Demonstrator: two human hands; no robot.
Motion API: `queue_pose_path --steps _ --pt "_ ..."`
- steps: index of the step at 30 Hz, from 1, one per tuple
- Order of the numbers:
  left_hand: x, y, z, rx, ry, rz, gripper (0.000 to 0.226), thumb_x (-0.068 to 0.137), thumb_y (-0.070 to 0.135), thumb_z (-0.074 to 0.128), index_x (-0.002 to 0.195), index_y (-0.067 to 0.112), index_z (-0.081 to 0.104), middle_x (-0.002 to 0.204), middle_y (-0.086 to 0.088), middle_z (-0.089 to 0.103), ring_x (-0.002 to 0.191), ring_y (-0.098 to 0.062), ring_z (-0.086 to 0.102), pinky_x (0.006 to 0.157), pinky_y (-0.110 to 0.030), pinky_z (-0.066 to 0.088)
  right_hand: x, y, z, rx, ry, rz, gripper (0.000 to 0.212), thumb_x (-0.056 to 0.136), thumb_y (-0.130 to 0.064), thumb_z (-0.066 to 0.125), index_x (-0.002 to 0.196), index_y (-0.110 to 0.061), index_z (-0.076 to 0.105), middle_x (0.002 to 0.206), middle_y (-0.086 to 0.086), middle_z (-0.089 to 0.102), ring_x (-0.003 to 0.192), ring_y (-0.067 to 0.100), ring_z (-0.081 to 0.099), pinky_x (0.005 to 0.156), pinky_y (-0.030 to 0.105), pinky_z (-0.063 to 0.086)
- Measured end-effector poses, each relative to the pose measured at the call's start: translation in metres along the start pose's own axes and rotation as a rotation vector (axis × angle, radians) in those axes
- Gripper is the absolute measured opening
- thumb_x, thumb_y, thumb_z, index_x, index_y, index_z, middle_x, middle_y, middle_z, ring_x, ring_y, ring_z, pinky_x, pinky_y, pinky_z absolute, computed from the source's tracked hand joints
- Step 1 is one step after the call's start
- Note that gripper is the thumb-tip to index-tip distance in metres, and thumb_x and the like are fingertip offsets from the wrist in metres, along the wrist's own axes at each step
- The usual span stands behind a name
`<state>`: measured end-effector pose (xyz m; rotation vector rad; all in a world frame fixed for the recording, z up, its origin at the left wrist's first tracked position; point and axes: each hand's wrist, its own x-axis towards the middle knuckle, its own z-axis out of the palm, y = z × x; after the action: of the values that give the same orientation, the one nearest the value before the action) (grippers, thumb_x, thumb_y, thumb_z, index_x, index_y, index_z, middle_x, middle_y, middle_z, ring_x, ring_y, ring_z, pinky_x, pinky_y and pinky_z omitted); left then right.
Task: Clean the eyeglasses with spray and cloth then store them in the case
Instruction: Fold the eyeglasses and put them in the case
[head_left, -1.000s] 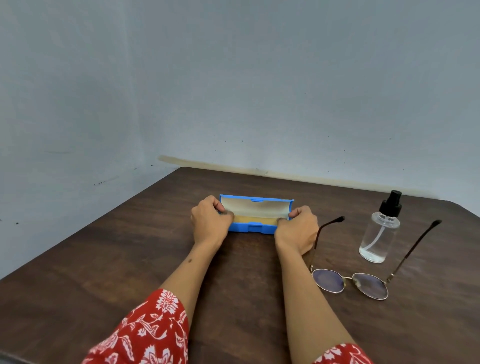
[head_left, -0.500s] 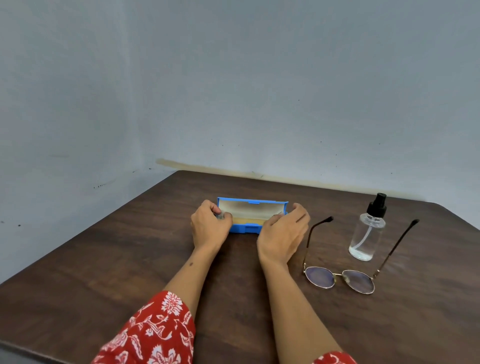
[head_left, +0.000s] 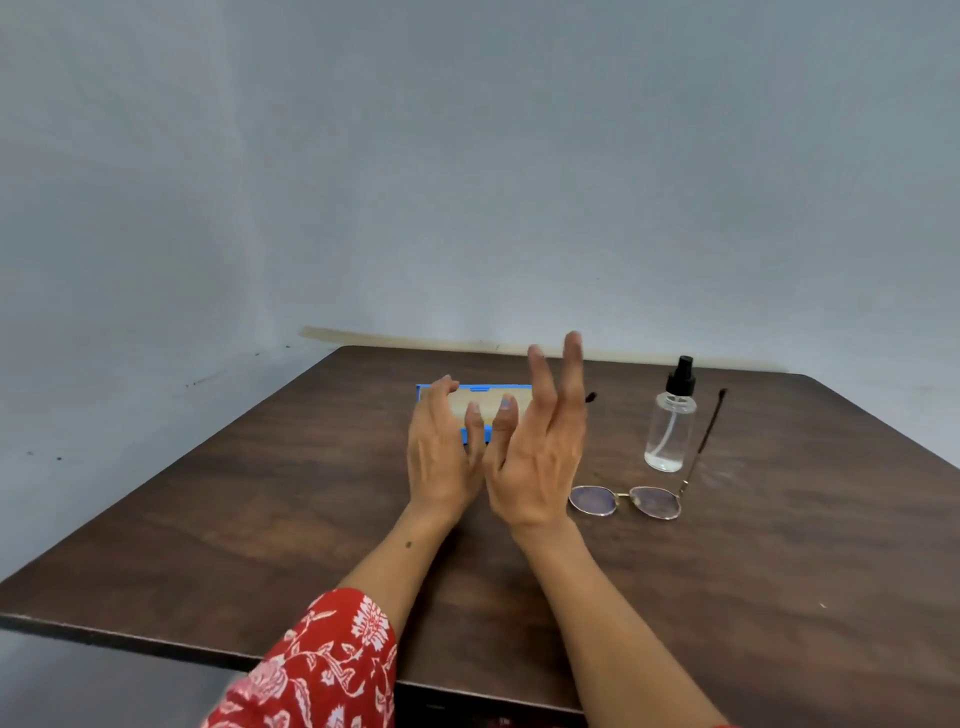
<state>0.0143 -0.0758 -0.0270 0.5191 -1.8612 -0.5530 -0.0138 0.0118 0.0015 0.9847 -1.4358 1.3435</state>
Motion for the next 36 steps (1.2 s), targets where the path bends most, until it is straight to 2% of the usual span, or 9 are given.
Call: queue_pose_path --steps 4,9,15,18,21,24,30,33,36 --pt "-0.012 0.022 0.007 -0.037 -0.07 0.258 0.053 0.095 0.045 0.038 0.123 0.001 0.049 0.123 -0.01 0.058 0.109 -0.023 0.056 0.09 -0.032 0.045 0.016 0.017 -0.045 -0.015 0.098 -0.007 0.045 0.092 -0.016 0.043 0.134 -0.006 0.033 0.146 0.026 0.016 0.143 0.028 0.016 0.112 0.031 0.021" --pt "-0.023 0.039 0.012 -0.131 -0.269 0.371 0.066 0.09 0.06 0.037 0.123 0.004 0.049 0.119 -0.007 0.059 0.107 -0.02 0.057 0.091 -0.031 0.045 0.025 0.034 -0.078 0.132 -0.017 -0.115 0.039 0.095 -0.015 0.043 0.131 -0.003 0.037 0.145 0.028 0.014 0.141 0.036 0.021 0.112 0.037 0.027" --pt "-0.037 0.06 0.019 -0.204 -0.56 0.436 0.035 0.068 0.034 0.057 0.097 0.014 0.055 0.086 0.005 0.058 0.076 -0.012 0.055 0.067 -0.027 0.044 0.02 0.038 -0.077 0.216 -0.135 -0.04 0.039 0.099 -0.021 0.033 0.135 -0.003 0.035 0.147 0.033 0.013 0.14 0.033 0.024 0.113 0.031 0.025" --pt "-0.043 0.071 0.022 -0.17 -0.652 0.426 0.034 0.074 0.029 0.063 0.103 0.021 0.048 0.1 -0.011 0.063 0.089 -0.024 0.059 0.075 -0.041 0.051 0.02 0.031 -0.076 0.24 -0.163 -0.091 0.038 0.1 -0.024 0.031 0.132 -0.005 0.037 0.147 0.029 0.012 0.137 0.036 0.029 0.111 0.026 0.026" --pt "-0.045 0.074 0.025 -0.199 -0.661 0.279 0.028 0.081 0.023 0.065 0.105 0.013 0.055 0.102 -0.011 0.064 0.095 -0.023 0.059 0.08 -0.042 0.051 0.023 0.026 -0.08 0.191 -0.055 -0.187 0.035 0.1 -0.026 0.03 0.127 -0.008 0.04 0.145 0.021 0.016 0.128 0.032 0.039 0.104 0.027 0.032" --pt "-0.044 0.063 0.034 -0.225 -0.651 0.27 0.017 0.079 0.025 0.065 0.095 0.019 0.062 0.086 0.014 0.063 0.083 0.001 0.06 0.069 -0.017 0.049 0.035 0.029 -0.093 0.054 0.178 -0.187 0.034 0.099 -0.026 0.032 0.126 -0.007 0.041 0.143 0.015 0.02 0.128 0.029 0.039 0.102 0.032 0.034" --pt "-0.044 0.062 0.035 -0.278 -0.622 0.253 0.015 0.082 0.022 0.071 0.094 0.014 0.07 0.091 0.005 0.069 0.085 -0.004 0.063 0.076 -0.019 0.051 0.051 0.071 -0.117 -0.215 0.444 0.448 0.05 0.082 0.002 0.043 0.132 -0.001 0.042 0.141 0.016 0.037 0.119 0.029 0.045 0.094 0.038 0.035" --pt "-0.044 0.062 0.035 -0.285 -0.605 0.243 0.013 0.083 0.016 0.069 0.094 0.011 0.072 0.089 0.005 0.068 0.085 -0.002 0.061 0.074 -0.013 0.049 0.043 0.103 -0.129 -0.26 0.099 0.989 0.048 0.083 -0.001 0.042 0.131 -0.008 0.045 0.135 0.012 0.043 0.119 0.031 0.046 0.096 0.036 0.034" --pt "-0.044 0.062 0.035 -0.3 -0.581 0.201 0.01 0.084 0.014 0.068 0.092 0.011 0.072 0.084 0.01 0.068 0.081 0.003 0.062 0.071 -0.007 0.044 0.031 0.122 -0.133 -0.229 -0.295 1.211 0.038 0.087 -0.008 0.046 0.125 -0.008 0.053 0.129 0.012 0.054 0.118 0.029 0.049 0.095 0.033 0.037"
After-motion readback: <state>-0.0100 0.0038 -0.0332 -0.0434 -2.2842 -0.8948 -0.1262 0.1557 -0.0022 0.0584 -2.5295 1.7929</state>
